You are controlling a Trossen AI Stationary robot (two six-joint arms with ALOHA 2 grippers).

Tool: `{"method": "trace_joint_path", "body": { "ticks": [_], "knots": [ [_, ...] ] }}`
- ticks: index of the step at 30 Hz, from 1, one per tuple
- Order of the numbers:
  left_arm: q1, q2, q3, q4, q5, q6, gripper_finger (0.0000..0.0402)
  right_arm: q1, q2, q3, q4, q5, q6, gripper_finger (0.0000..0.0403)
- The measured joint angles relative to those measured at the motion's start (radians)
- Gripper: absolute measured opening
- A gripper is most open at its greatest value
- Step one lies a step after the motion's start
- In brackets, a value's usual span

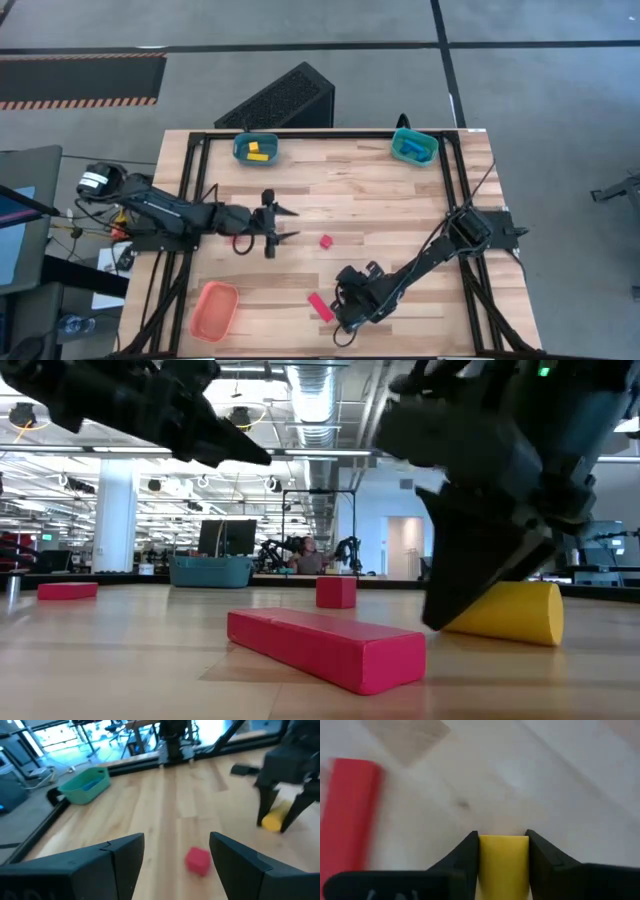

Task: Sort & place blocks by color
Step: Put the yellow block into the blue bin

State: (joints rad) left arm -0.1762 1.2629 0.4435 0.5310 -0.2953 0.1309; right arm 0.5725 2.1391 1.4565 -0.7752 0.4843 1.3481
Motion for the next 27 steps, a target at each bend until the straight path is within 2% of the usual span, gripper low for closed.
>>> {"method": "trace_joint_path", "body": {
  "ticks": [4, 7, 9, 11, 13, 17, 25, 27],
  "knots": [
    [0.093, 0.0, 0.0, -0.006, 0.003, 0.03, 0.0217, -0.07, -0.021, -0.008, -0.085, 0.067, -0.136, 0.0123],
    [0.162, 0.0, -0.001, 0.031, 0.002, 0.01, 0.0217, -0.159, -0.047, -0.008, -0.111, 0.176, -0.253, 0.0123],
    [0.199, 0.0, -0.003, 0.074, 0.003, 0.008, 0.0217, -0.223, -0.055, -0.008, -0.066, 0.251, -0.341, 0.0126],
    [0.227, 0.0, -0.003, 0.091, 0.015, 0.025, 0.0217, -0.282, -0.055, -0.01, 0.044, 0.278, -0.471, 0.0128],
    [0.25, 0.0, -0.003, 0.092, 0.03, 0.045, 0.0217, -0.33, -0.055, -0.03, 0.174, 0.269, -0.611, 0.0128],
    [0.293, 0.0, -0.003, 0.07, 0.028, 0.094, 0.0217, -0.403, -0.056, -0.085, 0.404, 0.179, -0.832, 0.0127],
    [0.384, -0.038, -0.005, -0.015, 0.016, 0.175, 0.0217, -0.539, -0.137, -0.163, 0.579, 0.114, -1.003, 0.0129],
    [0.412, -0.063, -0.005, -0.049, -0.015, 0.176, 0.0217, -0.579, -0.166, -0.181, 0.681, 0.054, -1.07, 0.0129]
  ]
}}
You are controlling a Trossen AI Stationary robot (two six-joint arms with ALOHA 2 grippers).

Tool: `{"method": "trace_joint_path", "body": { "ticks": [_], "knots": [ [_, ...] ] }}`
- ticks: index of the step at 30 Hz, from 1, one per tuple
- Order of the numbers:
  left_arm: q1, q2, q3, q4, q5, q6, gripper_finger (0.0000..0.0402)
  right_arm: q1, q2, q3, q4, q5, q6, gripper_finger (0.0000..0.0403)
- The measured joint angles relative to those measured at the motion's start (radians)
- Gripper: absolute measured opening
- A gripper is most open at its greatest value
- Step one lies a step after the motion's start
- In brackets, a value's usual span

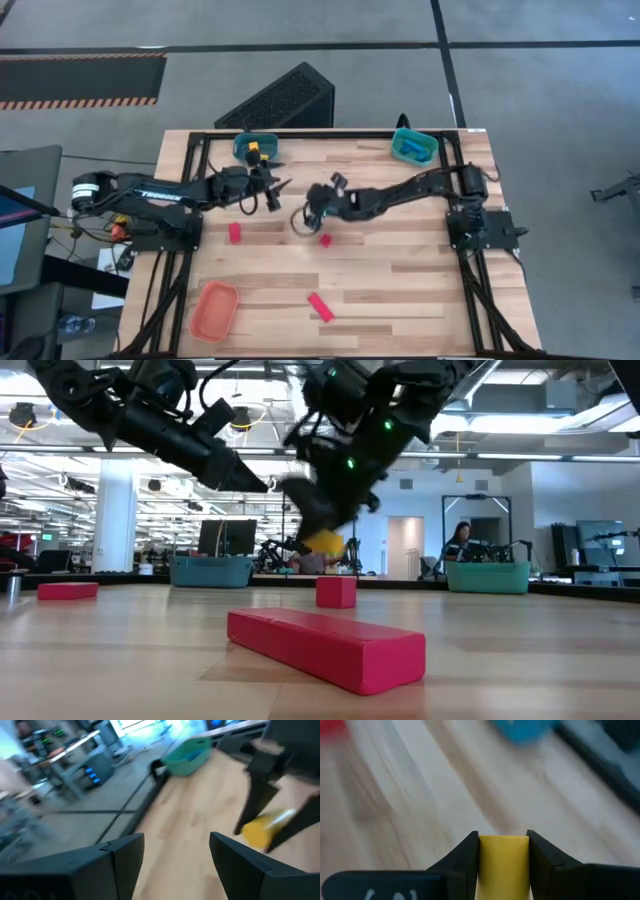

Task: Sort & place blocks by color
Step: Put the yellow block into the blue bin

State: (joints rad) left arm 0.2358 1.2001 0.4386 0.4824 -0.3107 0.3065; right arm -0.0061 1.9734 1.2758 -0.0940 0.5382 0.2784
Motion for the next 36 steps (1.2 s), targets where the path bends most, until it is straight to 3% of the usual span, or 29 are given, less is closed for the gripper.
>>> {"method": "trace_joint_path", "body": {
  "ticks": [4, 8, 10, 17, 22, 25, 29, 36],
  "knots": [
    [0.061, -0.077, 0.0, -0.042, -0.031, 0.008, 0.0217, -0.094, -0.025, -0.015, 0.291, -0.11, -0.1, 0.013],
    [0.124, -0.186, 0.0, -0.079, -0.035, -0.002, 0.0217, -0.183, 0.065, -0.018, 0.709, -0.15, -0.054, 0.013],
    [0.154, -0.244, 0.0, -0.088, -0.043, -0.016, 0.0217, -0.215, 0.128, 0.011, 0.824, -0.193, -0.013, 0.013],
    [0.244, -0.399, 0.001, -0.187, -0.016, -0.01, 0.0217, -0.25, 0.246, 0.239, 0.602, -0.254, 0.004, 0.0131],
    [0.312, -0.404, 0.001, -0.234, 0.254, 0.063, 0.0217, -0.244, 0.244, 0.291, 0.551, -0.301, 0.01, 0.0131],
    [0.325, -0.386, 0.001, -0.233, 0.406, 0.055, 0.0217, -0.263, 0.184, 0.263, 0.555, -0.411, 0.069, 0.0134],
    [0.322, -0.38, 0.001, -0.231, 0.429, 0.054, 0.0217, -0.314, 0.104, 0.148, 0.736, -0.517, 0.168, 0.0143],
    [0.256, -0.376, 0.001, -0.228, 0.446, 0.096, 0.0231, -0.337, 0.059, -0.101, 1.104, -0.592, 0.389, 0.0139]
  ]
}}
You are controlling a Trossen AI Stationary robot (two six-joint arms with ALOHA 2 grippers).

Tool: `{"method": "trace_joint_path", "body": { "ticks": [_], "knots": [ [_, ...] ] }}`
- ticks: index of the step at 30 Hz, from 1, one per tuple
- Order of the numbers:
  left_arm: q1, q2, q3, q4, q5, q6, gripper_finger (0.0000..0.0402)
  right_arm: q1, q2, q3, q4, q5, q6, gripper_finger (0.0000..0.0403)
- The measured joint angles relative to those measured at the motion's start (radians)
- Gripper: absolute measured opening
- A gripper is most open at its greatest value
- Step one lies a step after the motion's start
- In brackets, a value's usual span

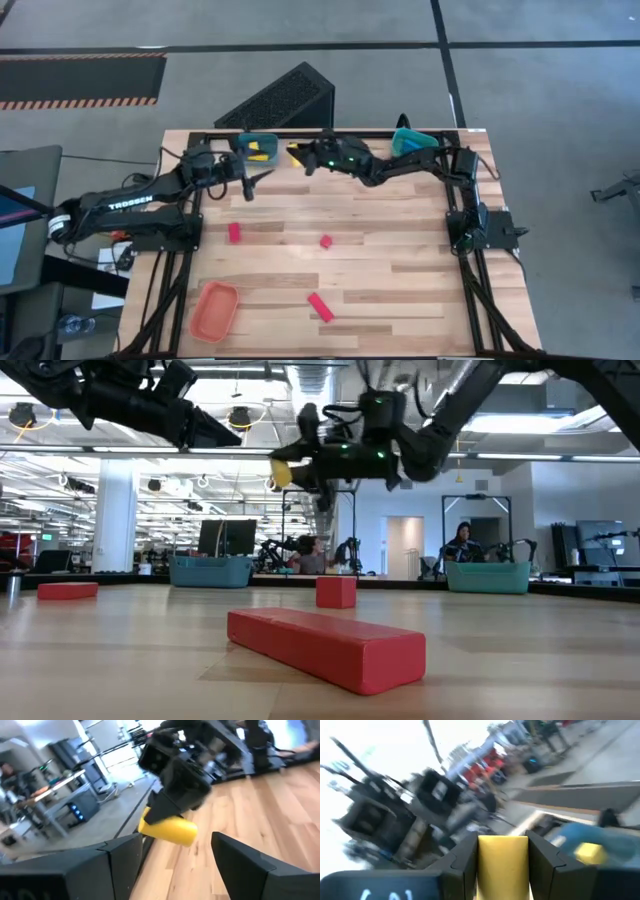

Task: Sort & place blocks by color
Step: Put the yellow block into the blue bin

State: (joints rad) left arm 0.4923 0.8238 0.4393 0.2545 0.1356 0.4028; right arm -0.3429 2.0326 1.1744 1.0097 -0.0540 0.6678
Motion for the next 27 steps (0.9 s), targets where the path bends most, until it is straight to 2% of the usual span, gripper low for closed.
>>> {"method": "trace_joint_path", "body": {
  "ticks": [3, 6, 8, 11, 13, 15, 21, 27],
  "knots": [
    [-0.057, 0.031, 0.0, 0.009, -0.001, 0.065, 0.0246, -0.006, 0.001, -0.059, 0.161, -0.032, 0.107, 0.0143],
    [-0.11, 0.085, 0.0, 0.058, -0.016, 0.135, 0.0268, 0.008, 0.001, -0.075, 0.195, -0.032, 0.133, 0.0145],
    [-0.14, 0.129, 0.0, 0.12, -0.08, 0.164, 0.0284, 0.024, 0.001, -0.074, 0.211, -0.042, 0.152, 0.0144],
    [-0.171, 0.194, 0.0, 0.24, -0.245, 0.191, 0.0303, 0.048, 0.001, -0.066, 0.208, -0.059, 0.155, 0.0143],
    [-0.179, 0.233, 0.0, 0.284, -0.302, 0.22, 0.031, 0.062, 0.001, -0.066, 0.199, -0.068, 0.156, 0.0144],
    [-0.182, 0.261, 0.0, 0.312, -0.3, 0.232, 0.0316, 0.068, 0.001, -0.066, 0.203, -0.077, 0.155, 0.0146],
    [-0.192, 0.298, 0.002, 0.346, -0.193, 0.23, 0.0332, 0.054, 0.0, -0.066, 0.175, -0.081, 0.155, 0.0146],
    [-0.193, 0.293, 0.006, 0.349, -0.22, 0.197, 0.0353, 0.039, 0.001, -0.065, 0.151, -0.056, 0.147, 0.0147]
  ]
}}
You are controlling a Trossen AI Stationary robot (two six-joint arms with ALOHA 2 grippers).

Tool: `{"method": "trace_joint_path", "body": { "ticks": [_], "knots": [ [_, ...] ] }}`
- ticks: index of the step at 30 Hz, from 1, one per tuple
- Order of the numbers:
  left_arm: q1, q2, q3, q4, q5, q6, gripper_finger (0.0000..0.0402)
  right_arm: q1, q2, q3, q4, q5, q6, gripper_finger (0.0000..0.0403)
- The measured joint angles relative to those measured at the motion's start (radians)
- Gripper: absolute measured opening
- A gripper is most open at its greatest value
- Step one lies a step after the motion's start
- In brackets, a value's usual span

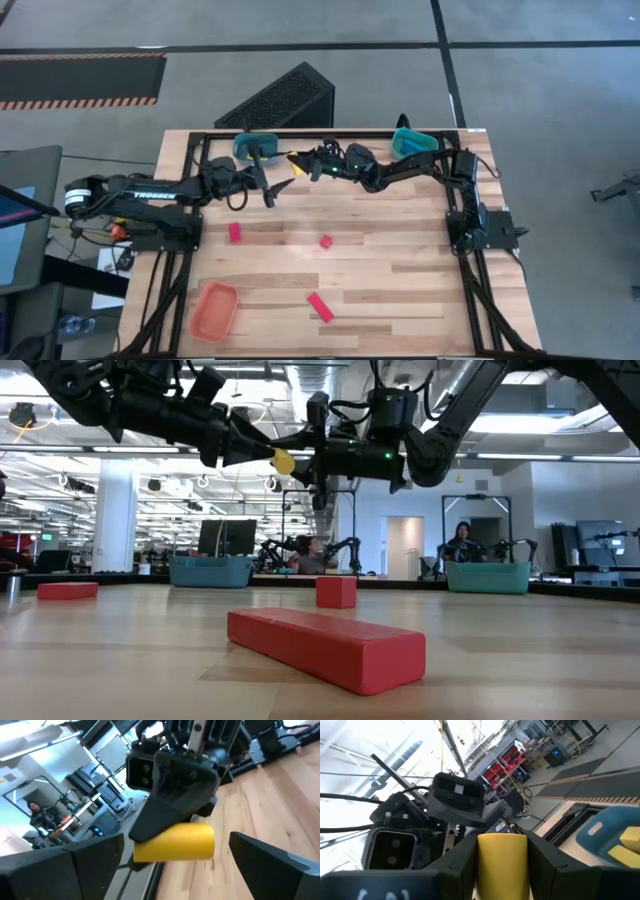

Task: Sort & place blocks by color
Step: Put the yellow block into the blue bin

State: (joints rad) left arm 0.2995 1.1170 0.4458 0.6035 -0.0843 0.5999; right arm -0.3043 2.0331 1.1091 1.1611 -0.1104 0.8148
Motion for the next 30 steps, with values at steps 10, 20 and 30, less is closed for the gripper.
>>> {"method": "trace_joint_path", "body": {
  "ticks": [10, 20, 30],
  "knots": [
    [0.0, 0.012, 0.0, 0.064, 0.0, -0.019, 0.036, 0.011, 0.0, 0.0, 0.01, 0.014, 0.022, 0.0147],
    [0.0, 0.122, 0.0, 0.16, -0.019, 0.018, 0.036, 0.034, 0.0, 0.041, -0.009, 0.033, 0.009, 0.0148],
    [-0.009, 0.12, 0.001, 0.18, -0.052, 0.006, 0.0358, 0.04, 0.0, 0.057, -0.08, 0.031, -0.02, 0.0149]
  ]
}}
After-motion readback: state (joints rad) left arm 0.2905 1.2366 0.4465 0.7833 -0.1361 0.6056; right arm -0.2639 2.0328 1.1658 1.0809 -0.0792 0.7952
